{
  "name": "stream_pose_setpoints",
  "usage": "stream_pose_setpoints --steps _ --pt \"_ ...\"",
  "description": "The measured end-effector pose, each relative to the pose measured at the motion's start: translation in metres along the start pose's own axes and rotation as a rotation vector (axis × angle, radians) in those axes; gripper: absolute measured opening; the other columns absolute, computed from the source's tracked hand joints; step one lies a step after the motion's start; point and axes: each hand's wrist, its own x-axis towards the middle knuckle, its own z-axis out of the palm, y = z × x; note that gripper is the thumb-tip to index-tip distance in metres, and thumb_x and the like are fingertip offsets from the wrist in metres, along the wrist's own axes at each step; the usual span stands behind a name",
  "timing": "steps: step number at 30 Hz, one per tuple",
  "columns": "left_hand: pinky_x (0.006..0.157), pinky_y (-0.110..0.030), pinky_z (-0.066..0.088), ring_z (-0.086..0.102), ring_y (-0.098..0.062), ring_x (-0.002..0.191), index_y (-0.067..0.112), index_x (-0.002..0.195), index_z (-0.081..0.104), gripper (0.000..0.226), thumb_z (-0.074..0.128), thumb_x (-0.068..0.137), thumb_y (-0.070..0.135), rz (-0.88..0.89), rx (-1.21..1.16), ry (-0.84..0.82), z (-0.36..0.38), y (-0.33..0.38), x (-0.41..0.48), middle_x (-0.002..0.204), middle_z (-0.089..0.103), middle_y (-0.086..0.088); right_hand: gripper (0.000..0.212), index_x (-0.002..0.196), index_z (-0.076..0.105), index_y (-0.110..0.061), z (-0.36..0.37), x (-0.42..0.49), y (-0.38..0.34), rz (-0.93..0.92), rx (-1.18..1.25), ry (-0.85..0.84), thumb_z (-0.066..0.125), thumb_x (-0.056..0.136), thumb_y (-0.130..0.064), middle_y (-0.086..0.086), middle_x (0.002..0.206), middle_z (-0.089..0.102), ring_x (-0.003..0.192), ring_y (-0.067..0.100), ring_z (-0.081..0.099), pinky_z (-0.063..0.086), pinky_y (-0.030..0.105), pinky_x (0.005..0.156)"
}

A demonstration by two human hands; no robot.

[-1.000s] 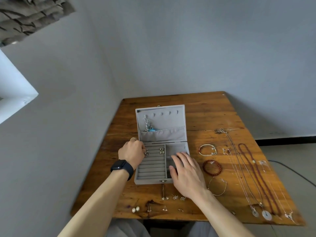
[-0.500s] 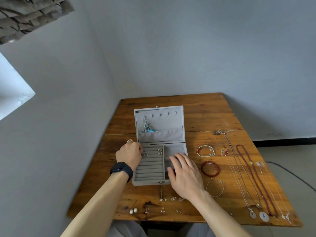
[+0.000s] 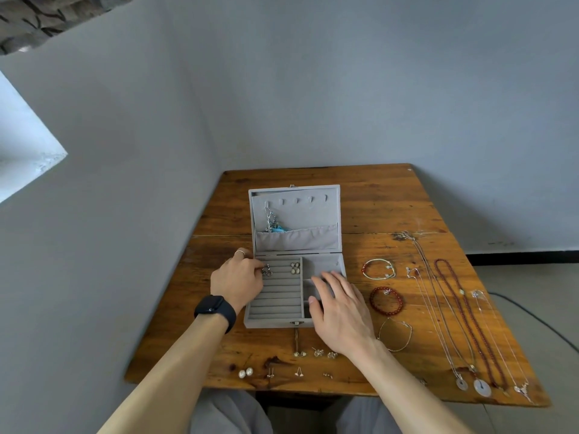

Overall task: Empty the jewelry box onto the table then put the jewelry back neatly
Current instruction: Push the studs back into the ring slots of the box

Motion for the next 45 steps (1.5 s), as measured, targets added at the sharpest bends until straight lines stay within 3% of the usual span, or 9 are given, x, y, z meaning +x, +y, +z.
stream_pose_setpoints --steps 3,9,14,21,29,33,38,45 --pt "0.076 -0.035 0.052 0.060 -0.024 0.113 0.040 0.125 0.067 0.037 0.050 0.096 0.026 0.020 0.036 -0.024 0.000 0.002 -0.003 0.142 0.050 0.004 0.055 0.151 0.038 -0.025 0.002 0.000 0.001 -0.005 -0.008 -0.007 0.026 0.102 -0.046 -0.001 0.159 0.034 0.150 0.016 0.021 0.027 0.042 0.120" --pt "0.074 -0.036 0.055 0.061 -0.022 0.104 0.038 0.122 0.069 0.034 0.050 0.096 0.025 0.064 0.120 0.039 0.003 0.001 -0.005 0.121 0.062 0.005 0.057 0.153 0.033 -0.026 0.003 -0.001 0.002 -0.006 -0.032 -0.028 0.022 0.102 -0.047 -0.003 0.161 0.030 0.151 0.015 0.017 0.026 0.043 0.120" --pt "0.074 -0.038 0.056 0.062 -0.023 0.107 0.033 0.121 0.070 0.033 0.050 0.096 0.028 -0.003 0.022 0.029 0.005 -0.001 -0.003 0.127 0.059 0.005 0.055 0.153 0.034 -0.026 0.002 -0.002 0.001 -0.001 -0.023 -0.023 0.025 0.102 -0.046 -0.003 0.161 0.031 0.151 0.015 0.018 0.026 0.043 0.120" --pt "0.067 -0.035 0.052 0.062 -0.026 0.095 0.020 0.098 0.075 0.027 0.052 0.096 0.034 -0.030 0.181 0.100 -0.002 0.009 0.007 0.114 0.062 -0.002 0.056 0.152 0.037 -0.025 0.003 -0.002 -0.002 -0.004 -0.004 -0.005 0.025 0.101 -0.045 -0.001 0.159 0.034 0.150 0.017 0.021 0.026 0.042 0.121" --pt "0.065 -0.036 0.041 0.060 -0.028 0.102 0.012 0.104 0.070 0.021 0.059 0.094 0.027 -0.112 0.209 0.007 -0.003 0.023 0.023 0.117 0.060 -0.005 0.055 0.151 0.039 -0.024 0.003 -0.003 -0.001 -0.004 0.009 0.011 0.030 0.101 -0.044 -0.001 0.157 0.037 0.149 0.018 0.024 0.028 0.045 0.119" --pt "0.068 -0.038 0.040 0.057 -0.029 0.105 0.011 0.108 0.068 0.026 0.061 0.092 0.030 -0.193 0.160 -0.027 -0.001 0.026 0.025 0.117 0.058 -0.005 0.051 0.145 0.044 -0.024 0.001 -0.004 -0.002 -0.002 0.022 0.045 0.034 0.099 -0.043 -0.003 0.151 0.045 0.144 0.018 0.033 0.034 0.044 0.114" --pt "0.070 -0.038 0.039 0.057 -0.029 0.105 0.012 0.109 0.068 0.025 0.059 0.091 0.026 -0.251 0.133 -0.013 0.001 0.029 0.026 0.114 0.059 -0.004 0.045 0.136 0.051 -0.024 0.000 -0.004 -0.002 -0.007 0.024 0.092 0.037 0.097 -0.041 -0.004 0.139 0.053 0.133 0.018 0.044 0.043 0.039 0.105" --pt "0.071 -0.038 0.039 0.057 -0.030 0.107 0.011 0.110 0.067 0.026 0.058 0.090 0.024 -0.269 0.131 0.007 0.000 0.031 0.026 0.115 0.061 -0.004 0.044 0.135 0.053 -0.023 0.003 -0.004 -0.002 -0.021 0.029 0.120 0.038 0.098 -0.039 -0.002 0.137 0.054 0.132 0.019 0.045 0.043 0.038 0.107"
